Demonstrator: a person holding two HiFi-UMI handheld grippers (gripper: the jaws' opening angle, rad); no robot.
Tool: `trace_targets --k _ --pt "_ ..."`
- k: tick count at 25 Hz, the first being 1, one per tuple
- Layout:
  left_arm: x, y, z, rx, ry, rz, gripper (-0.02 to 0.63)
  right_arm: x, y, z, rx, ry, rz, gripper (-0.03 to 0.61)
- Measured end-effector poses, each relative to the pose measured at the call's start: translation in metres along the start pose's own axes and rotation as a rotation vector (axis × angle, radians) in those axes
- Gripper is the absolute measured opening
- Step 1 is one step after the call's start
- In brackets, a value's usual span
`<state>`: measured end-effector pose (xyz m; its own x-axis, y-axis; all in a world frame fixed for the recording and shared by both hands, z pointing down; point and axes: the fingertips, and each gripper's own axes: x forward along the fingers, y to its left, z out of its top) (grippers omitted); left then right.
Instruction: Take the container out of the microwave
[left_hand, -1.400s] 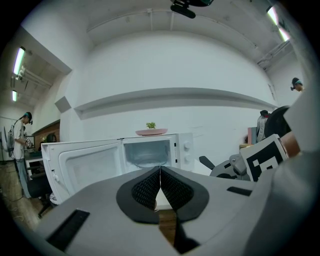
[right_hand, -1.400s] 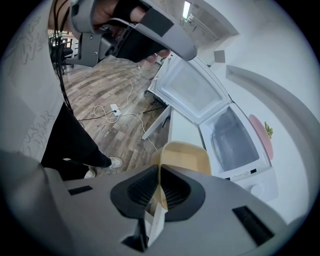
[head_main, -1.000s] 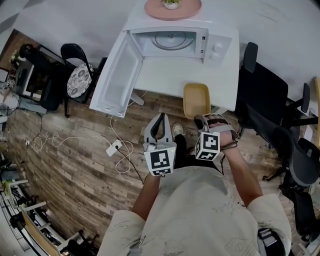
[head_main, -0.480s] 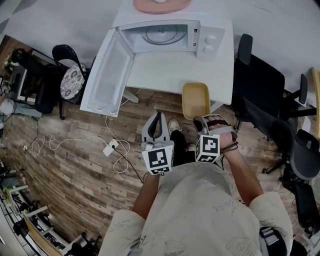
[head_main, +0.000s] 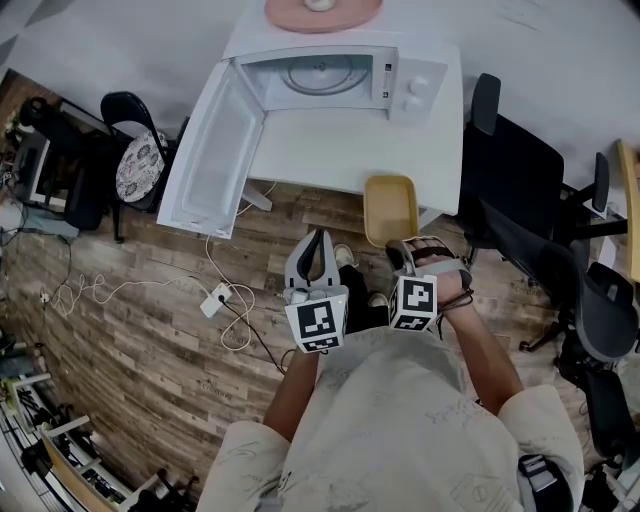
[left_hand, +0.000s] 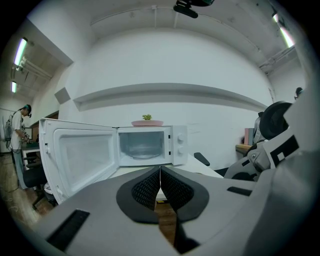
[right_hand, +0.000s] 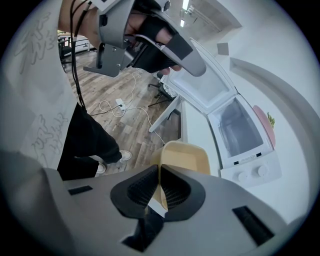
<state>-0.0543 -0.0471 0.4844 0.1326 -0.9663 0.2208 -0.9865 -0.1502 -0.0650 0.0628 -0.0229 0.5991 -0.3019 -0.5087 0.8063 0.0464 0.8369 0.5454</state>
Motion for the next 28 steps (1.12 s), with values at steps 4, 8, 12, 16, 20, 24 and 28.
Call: trace_targets --k 4,8,12,16,20,24,28 --pt "0.003 -0.001 0.001 0.001 0.000 -0.003 0.009 0.000 -0.005 -0.001 0.000 0.001 -0.005 0.034" --pt "0.006 -0.002 0.003 0.005 -0.004 0.000 0.009 -0.002 -0.010 -0.003 0.002 -0.002 -0.009 0.034" --pt "0.007 -0.002 0.006 0.005 -0.009 0.004 0.009 -0.005 -0.016 -0.003 0.012 -0.015 -0.025 0.034" --pt "0.006 -0.001 0.008 0.012 -0.015 0.004 0.009 -0.008 -0.025 0.001 0.035 -0.041 -0.055 0.034" --pt "0.005 0.000 0.009 0.008 -0.015 0.007 0.009 -0.014 -0.035 0.007 0.090 -0.082 -0.079 0.034" --pt "0.005 0.001 0.011 0.004 -0.017 0.008 0.009 -0.019 -0.043 0.012 0.130 -0.113 -0.093 0.034" --pt "0.005 0.004 0.010 -0.007 -0.019 0.010 0.009 -0.024 -0.049 0.019 0.183 -0.153 -0.106 0.034"
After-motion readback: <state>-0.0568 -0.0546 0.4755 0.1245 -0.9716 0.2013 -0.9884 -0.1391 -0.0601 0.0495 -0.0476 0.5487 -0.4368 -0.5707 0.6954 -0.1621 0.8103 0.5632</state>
